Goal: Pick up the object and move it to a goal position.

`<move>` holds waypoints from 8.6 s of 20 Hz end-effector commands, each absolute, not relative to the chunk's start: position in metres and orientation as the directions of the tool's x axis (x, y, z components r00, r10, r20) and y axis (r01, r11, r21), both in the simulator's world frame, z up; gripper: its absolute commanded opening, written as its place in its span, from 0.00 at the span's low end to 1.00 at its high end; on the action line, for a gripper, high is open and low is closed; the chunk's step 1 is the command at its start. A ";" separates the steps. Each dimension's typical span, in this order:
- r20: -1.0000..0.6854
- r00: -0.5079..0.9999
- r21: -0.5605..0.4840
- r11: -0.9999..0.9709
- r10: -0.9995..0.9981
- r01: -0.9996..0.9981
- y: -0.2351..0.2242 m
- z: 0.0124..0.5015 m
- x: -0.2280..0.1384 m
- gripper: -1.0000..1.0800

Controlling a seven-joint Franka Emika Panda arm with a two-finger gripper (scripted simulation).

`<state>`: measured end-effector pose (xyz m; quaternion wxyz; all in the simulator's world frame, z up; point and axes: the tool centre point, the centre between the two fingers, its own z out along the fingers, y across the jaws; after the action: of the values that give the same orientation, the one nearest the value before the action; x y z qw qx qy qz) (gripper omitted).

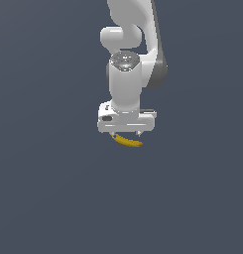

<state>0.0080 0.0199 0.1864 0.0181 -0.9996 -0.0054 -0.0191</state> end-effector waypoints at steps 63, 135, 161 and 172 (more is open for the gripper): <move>0.000 0.541 0.000 -0.541 0.841 0.841 0.018 0.071 -0.076 0.96; 0.004 0.522 0.000 -0.522 0.853 0.853 -0.135 0.282 -0.016 0.00; 0.000 0.524 0.000 -0.524 0.852 0.852 -0.226 0.429 0.027 0.00; 0.000 0.524 0.000 -0.524 0.852 0.852 -0.236 0.445 0.033 0.00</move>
<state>0.0324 -0.2349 0.4424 0.0010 -0.8730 -0.4877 0.0006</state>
